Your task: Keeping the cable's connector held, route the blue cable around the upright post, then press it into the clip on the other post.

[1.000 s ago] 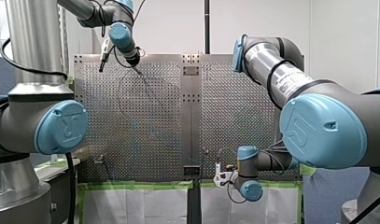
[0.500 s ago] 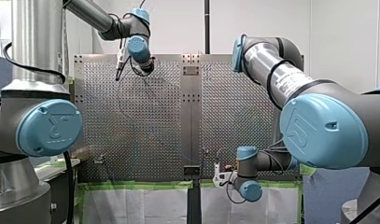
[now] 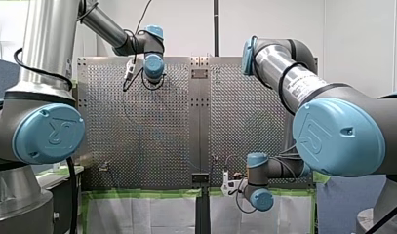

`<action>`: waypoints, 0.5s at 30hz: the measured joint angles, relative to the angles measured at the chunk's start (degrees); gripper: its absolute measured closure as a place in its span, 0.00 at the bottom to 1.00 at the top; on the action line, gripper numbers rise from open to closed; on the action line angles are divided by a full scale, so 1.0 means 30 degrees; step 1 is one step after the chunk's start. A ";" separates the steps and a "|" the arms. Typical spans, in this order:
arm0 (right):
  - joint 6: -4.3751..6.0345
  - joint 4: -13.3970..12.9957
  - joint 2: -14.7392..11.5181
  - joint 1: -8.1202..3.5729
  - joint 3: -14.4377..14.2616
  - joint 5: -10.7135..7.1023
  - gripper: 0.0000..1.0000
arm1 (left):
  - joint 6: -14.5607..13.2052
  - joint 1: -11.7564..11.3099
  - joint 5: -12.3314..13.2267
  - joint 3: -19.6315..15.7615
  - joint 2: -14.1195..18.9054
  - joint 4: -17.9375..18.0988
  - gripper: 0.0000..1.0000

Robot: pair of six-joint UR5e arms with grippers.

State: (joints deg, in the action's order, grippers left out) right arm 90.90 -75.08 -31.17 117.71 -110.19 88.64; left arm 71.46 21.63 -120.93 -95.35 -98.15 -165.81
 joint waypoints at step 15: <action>-0.0001 -0.0055 0.0016 0.0006 0.0000 -0.0012 1.00 | -0.2201 0.0262 -0.1864 0.0349 -0.0999 0.2780 0.00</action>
State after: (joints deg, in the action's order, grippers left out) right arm 90.90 -75.24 -31.12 117.73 -110.19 88.60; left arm 64.86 22.41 -126.52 -94.30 -101.14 -157.48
